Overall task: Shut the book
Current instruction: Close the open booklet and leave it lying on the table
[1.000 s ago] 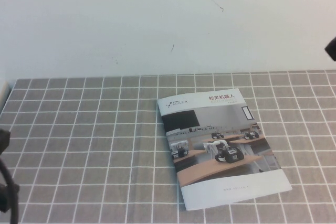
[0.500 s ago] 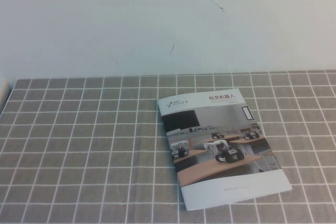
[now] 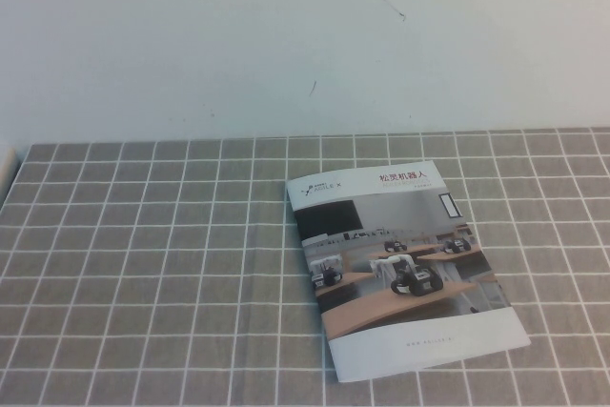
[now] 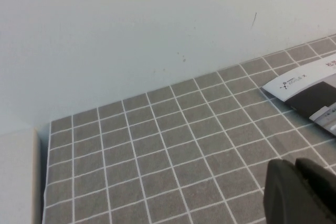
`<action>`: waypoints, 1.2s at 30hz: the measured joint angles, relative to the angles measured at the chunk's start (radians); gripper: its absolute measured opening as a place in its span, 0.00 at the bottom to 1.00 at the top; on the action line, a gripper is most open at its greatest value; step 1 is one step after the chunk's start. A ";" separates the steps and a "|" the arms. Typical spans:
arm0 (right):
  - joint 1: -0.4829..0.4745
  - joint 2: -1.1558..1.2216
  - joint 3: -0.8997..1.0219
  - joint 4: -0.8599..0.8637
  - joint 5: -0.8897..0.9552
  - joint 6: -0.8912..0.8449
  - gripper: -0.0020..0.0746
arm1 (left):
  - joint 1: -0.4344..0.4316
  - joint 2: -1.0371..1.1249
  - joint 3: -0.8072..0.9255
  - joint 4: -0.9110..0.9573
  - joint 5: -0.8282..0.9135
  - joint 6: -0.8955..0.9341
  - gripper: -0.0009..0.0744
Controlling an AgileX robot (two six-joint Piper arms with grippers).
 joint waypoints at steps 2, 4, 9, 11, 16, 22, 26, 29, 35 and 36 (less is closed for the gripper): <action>0.000 -0.008 0.020 0.000 -0.015 0.012 0.02 | 0.000 0.000 0.035 0.000 -0.033 -0.001 0.01; 0.000 -0.010 0.025 0.000 -0.033 0.015 0.02 | 0.000 0.000 0.057 -0.001 -0.044 -0.001 0.01; 0.000 -0.010 0.025 0.000 -0.037 0.021 0.02 | 0.000 0.000 0.073 -0.001 -0.013 -0.003 0.01; 0.000 -0.010 0.025 0.000 -0.037 0.024 0.02 | 0.000 0.000 0.076 -0.002 0.004 -0.003 0.01; 0.000 -0.010 0.025 0.000 -0.037 0.024 0.02 | 0.000 0.000 0.078 -0.002 0.046 -0.003 0.01; 0.000 -0.010 0.025 0.000 -0.037 0.026 0.02 | 0.000 0.000 0.078 -0.002 0.080 -0.003 0.01; 0.000 -0.010 0.025 0.000 -0.037 0.026 0.02 | 0.000 0.000 0.078 -0.002 0.089 -0.004 0.01; 0.000 -0.010 0.025 0.000 -0.037 0.026 0.02 | 0.000 0.000 0.078 -0.002 0.091 -0.010 0.01; 0.000 -0.010 0.025 0.002 -0.037 0.028 0.02 | 0.000 0.000 0.086 0.039 0.083 -0.020 0.01; 0.000 -0.010 0.025 0.002 -0.037 0.028 0.02 | 0.002 -0.013 0.097 0.074 0.068 -0.042 0.01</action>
